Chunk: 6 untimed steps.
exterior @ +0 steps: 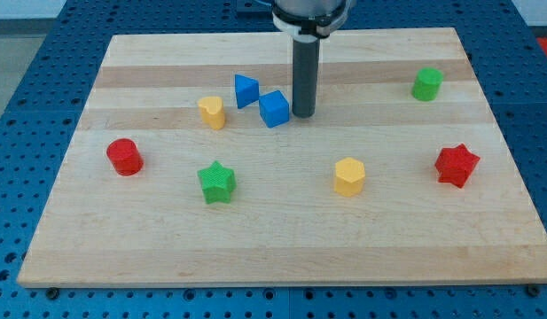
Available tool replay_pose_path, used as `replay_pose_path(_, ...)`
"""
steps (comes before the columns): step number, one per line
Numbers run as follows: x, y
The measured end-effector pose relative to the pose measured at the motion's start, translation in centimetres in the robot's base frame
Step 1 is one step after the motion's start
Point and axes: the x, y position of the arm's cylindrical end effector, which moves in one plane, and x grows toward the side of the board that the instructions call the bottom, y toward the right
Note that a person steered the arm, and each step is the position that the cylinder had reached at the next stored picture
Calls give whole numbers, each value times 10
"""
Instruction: Move the blue cube right to the heart
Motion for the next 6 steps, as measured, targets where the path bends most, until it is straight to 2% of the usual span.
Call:
replay_pose_path(2, 3, -29)
replay_pose_path(4, -1, -29)
replay_pose_path(6, -36, -29)
